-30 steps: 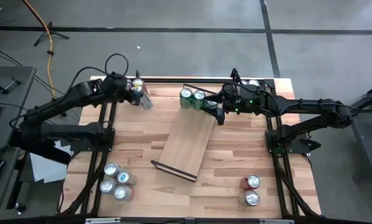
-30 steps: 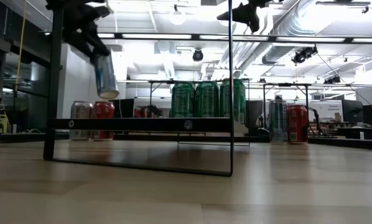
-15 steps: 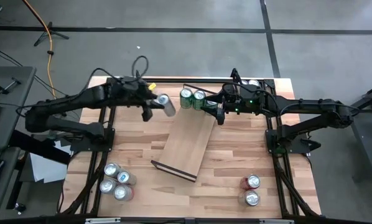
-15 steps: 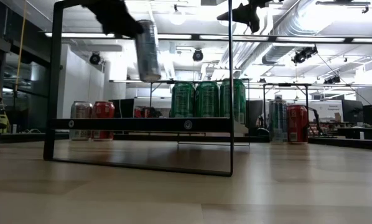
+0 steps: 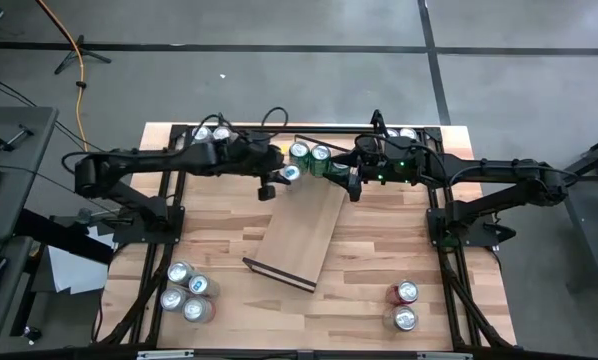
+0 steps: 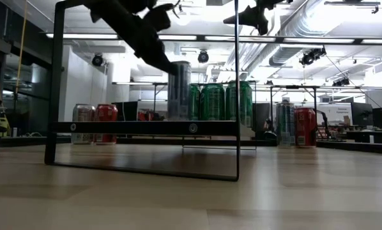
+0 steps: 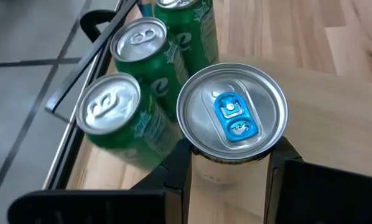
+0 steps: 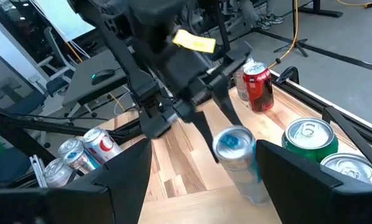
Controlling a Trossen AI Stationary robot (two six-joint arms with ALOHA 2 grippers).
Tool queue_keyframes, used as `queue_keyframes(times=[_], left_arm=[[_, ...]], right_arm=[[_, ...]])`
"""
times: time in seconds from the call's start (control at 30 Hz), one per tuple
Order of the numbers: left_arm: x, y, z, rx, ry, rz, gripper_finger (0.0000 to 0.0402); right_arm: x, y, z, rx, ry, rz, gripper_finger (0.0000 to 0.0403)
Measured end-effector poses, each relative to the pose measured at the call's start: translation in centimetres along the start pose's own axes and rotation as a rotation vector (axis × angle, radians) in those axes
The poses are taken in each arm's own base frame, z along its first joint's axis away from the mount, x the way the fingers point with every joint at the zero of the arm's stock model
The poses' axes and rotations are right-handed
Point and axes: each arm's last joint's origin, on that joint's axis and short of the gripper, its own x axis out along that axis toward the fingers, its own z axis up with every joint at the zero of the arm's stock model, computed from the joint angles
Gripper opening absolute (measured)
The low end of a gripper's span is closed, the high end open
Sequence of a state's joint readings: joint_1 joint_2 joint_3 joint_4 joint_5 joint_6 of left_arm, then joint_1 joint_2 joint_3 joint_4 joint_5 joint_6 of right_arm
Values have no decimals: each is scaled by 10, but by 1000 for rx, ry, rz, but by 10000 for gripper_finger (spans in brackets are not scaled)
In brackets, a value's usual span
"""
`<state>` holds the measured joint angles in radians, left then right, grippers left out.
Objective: Place canned beverage on shelf
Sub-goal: Put the top left blue soda can on the shelf
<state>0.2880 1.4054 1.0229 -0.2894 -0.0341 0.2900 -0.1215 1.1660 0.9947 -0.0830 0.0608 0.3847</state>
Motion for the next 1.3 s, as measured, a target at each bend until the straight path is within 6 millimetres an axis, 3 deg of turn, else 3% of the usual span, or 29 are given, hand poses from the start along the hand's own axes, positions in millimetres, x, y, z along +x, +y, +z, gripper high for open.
queue_keyframes(times=[0.63,1.07,1.3], left_arm=[[22,5,-6,19,32,7,59],[22,5,-11,0,84,39,182],[8,6,-12,-12,105,49,210]], right_arm=[[0,0,0,14,3,-1,273],[0,0,0,30,3,-1,273],[0,0,0,30,3,-1,273]])
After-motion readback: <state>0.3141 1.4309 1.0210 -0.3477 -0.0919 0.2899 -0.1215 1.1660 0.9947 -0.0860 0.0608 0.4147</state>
